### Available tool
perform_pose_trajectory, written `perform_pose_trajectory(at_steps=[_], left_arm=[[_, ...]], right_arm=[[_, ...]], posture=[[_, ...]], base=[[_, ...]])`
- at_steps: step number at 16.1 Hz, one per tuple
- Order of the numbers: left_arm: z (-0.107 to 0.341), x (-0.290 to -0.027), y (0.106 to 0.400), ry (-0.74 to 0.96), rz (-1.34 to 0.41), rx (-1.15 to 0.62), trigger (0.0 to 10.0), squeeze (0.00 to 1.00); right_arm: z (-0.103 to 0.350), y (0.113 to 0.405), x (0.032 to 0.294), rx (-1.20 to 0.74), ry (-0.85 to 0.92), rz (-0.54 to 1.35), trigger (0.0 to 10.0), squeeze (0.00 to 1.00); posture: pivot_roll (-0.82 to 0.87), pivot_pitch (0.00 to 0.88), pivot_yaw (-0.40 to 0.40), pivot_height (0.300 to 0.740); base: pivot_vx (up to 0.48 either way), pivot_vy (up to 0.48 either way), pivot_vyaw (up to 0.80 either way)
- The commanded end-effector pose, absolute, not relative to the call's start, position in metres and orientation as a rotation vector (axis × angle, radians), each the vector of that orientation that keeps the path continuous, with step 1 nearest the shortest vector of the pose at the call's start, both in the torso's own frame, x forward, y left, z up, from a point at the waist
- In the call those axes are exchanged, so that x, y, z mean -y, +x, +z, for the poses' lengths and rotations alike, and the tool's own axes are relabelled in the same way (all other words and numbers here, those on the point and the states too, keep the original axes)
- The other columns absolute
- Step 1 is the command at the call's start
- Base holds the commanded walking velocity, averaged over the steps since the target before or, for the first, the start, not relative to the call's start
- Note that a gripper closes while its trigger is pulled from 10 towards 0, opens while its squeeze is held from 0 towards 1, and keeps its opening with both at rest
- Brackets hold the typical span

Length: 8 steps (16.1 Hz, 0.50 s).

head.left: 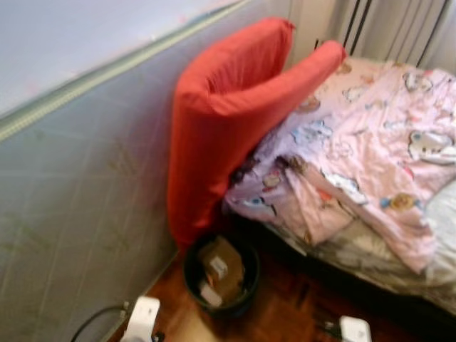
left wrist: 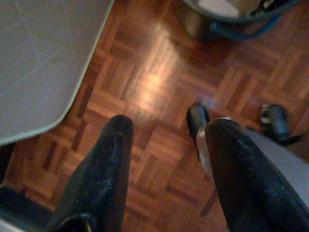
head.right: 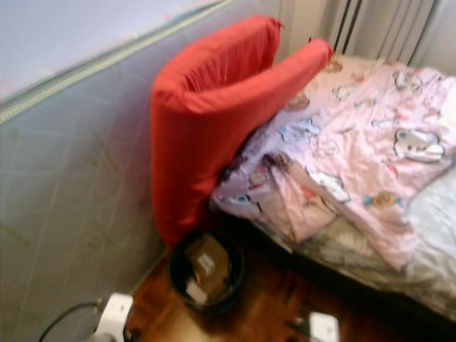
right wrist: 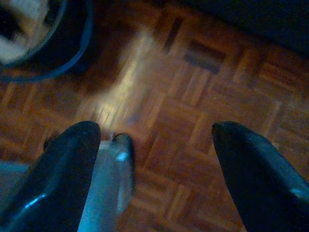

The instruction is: Clean up the room

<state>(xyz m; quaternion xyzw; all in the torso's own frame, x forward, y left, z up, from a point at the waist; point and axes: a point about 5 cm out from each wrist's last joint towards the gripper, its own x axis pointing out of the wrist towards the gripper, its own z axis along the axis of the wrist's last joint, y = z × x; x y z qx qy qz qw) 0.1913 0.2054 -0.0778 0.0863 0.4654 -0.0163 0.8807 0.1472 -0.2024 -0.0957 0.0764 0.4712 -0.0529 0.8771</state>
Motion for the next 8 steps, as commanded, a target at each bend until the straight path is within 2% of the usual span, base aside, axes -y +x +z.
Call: perform_pose_trajectory(at_steps=[1,3,8], left_arm=[[-0.0792,-0.2073,0.1882,0.189,-0.035,-0.989,10.0,0.0],[-0.0796,-0.2073,0.1874,0.188,-0.036,-0.991,10.0,0.0],[-0.0811,-0.2074,0.1842,0.189,-0.042,-0.999,10.0,0.0]], right_arm=[[-0.0973,0.1423,0.2054,-1.001,0.167,-0.128,10.0,0.0],[-0.0974,0.1422,0.2052,-1.005,0.163,-0.119,10.0,0.0],[-0.0953,0.147,0.2057,-0.981,0.164,-0.126,10.0,0.0]], posture=[[-0.04,0.048,0.038,0.74],[-0.04,0.046,0.037,0.74],[-0.04,0.033,0.031,0.74]], base=[[0.0,-0.251,0.0],[0.0,-0.251,-0.7],[0.0,-0.255,0.0]])
